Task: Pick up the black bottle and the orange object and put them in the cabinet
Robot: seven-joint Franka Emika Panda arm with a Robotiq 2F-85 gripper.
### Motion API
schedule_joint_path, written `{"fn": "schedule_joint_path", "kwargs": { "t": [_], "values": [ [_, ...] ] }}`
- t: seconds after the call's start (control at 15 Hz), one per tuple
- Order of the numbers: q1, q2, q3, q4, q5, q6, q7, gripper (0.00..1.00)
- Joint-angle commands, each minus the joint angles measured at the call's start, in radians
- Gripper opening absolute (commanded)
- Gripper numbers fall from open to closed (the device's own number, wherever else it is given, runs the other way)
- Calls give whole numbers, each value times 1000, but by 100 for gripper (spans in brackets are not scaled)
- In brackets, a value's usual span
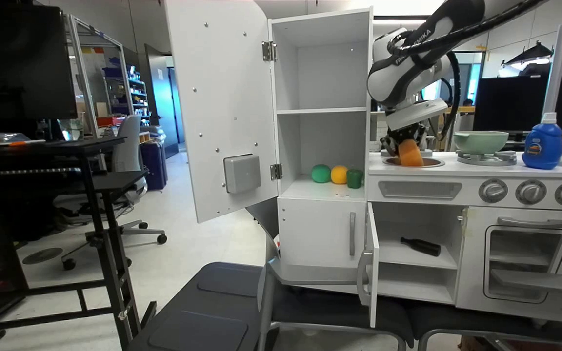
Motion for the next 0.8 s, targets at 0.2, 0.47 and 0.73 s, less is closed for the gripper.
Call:
{"fn": "schedule_joint_path", "kwargs": {
  "t": [0.2,0.47,0.73],
  "values": [
    [-1,-143,15,-121,3,34,-58,3],
    [2,-274,21,-270,0,90,-112,3],
    [5,-416,31,-456,-5,190,-159,3]
  ]
}}
